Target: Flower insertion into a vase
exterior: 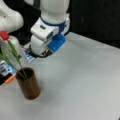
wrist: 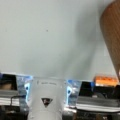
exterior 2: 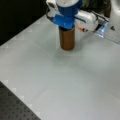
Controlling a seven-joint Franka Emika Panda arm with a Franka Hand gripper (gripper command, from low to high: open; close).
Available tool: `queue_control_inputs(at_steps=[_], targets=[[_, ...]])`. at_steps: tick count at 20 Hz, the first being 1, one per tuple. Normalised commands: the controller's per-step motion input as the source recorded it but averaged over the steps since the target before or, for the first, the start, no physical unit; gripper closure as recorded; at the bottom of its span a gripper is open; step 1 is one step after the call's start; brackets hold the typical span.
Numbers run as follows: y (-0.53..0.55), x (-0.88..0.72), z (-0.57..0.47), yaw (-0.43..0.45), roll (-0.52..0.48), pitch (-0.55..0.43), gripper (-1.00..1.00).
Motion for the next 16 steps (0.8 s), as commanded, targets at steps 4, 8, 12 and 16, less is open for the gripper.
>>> queue_control_inputs(at_steps=[4, 8, 12, 16], targets=[[0.35, -0.24, -0.17, -0.108, -0.015, -0.491, -1.0], [0.27, -0.06, -0.15, -0.092, -0.043, -0.327, -1.0], [0.2, 0.06, -0.11, -0.079, -0.041, -0.177, -1.0], [0.12, 0.11, -0.07, -0.09, -0.028, -0.091, -1.0]])
